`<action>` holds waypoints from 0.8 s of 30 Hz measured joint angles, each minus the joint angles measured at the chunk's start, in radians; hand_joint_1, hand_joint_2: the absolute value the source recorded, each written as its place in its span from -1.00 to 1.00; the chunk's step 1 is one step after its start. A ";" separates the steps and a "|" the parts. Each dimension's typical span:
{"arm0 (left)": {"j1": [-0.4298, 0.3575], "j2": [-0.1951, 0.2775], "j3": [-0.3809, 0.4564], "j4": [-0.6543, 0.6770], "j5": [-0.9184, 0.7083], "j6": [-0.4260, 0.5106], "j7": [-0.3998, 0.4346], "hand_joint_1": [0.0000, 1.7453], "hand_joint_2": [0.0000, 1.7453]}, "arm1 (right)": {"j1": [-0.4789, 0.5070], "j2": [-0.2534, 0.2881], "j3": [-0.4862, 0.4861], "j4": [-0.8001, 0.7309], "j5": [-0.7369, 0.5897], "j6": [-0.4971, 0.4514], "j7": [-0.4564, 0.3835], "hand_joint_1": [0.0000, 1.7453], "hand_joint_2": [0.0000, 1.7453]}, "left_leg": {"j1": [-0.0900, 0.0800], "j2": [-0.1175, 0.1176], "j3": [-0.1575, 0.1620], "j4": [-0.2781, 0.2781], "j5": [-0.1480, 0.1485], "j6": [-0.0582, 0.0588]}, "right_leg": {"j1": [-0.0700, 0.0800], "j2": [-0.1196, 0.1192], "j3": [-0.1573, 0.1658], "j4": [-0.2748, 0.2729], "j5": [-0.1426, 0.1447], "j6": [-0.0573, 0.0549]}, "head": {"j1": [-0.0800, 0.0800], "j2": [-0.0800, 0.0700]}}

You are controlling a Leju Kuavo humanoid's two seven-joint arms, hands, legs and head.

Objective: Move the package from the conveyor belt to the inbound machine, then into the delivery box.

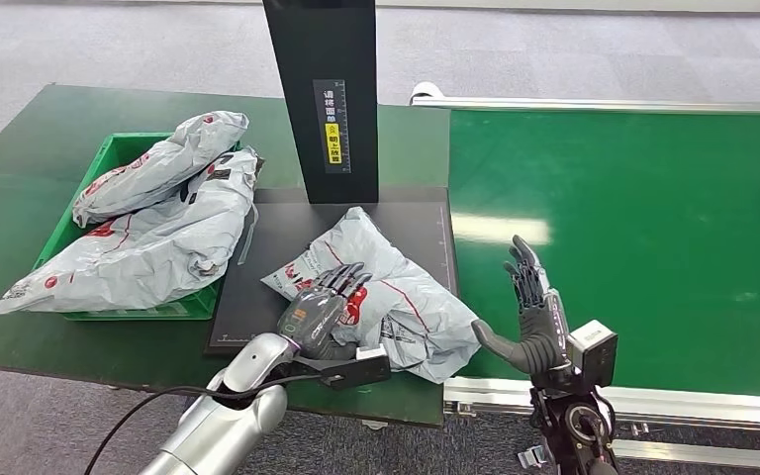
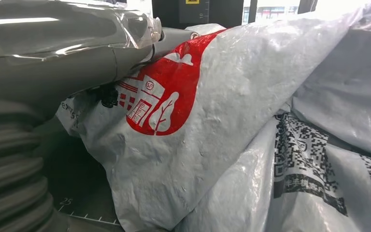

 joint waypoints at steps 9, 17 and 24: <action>0.026 -0.004 0.036 -0.025 0.049 0.090 -0.026 1.00 1.00 | 0.009 0.004 -0.006 -0.017 0.003 0.000 0.008 -1.00 1.00 | 0.000 0.001 0.000 0.000 0.000 0.000 | 0.000 0.000 -0.001 0.000 0.000 0.000 | 0.000 0.000; 0.064 -0.004 0.096 -0.121 0.149 0.234 -0.118 1.00 1.00 | 0.011 0.004 -0.009 -0.026 -0.007 0.000 0.017 -1.00 1.00 | 0.000 0.001 -0.001 0.000 0.000 0.000 | 0.000 0.000 -0.002 0.000 0.000 0.000 | 0.000 0.000; 0.081 -0.003 0.114 -0.157 0.170 0.267 -0.141 1.00 1.00 | 0.010 0.004 -0.009 -0.026 -0.015 -0.001 0.018 -1.00 1.00 | 0.000 0.000 -0.002 0.000 0.000 0.000 | 0.000 0.000 -0.002 0.000 0.000 0.000 | 0.000 0.000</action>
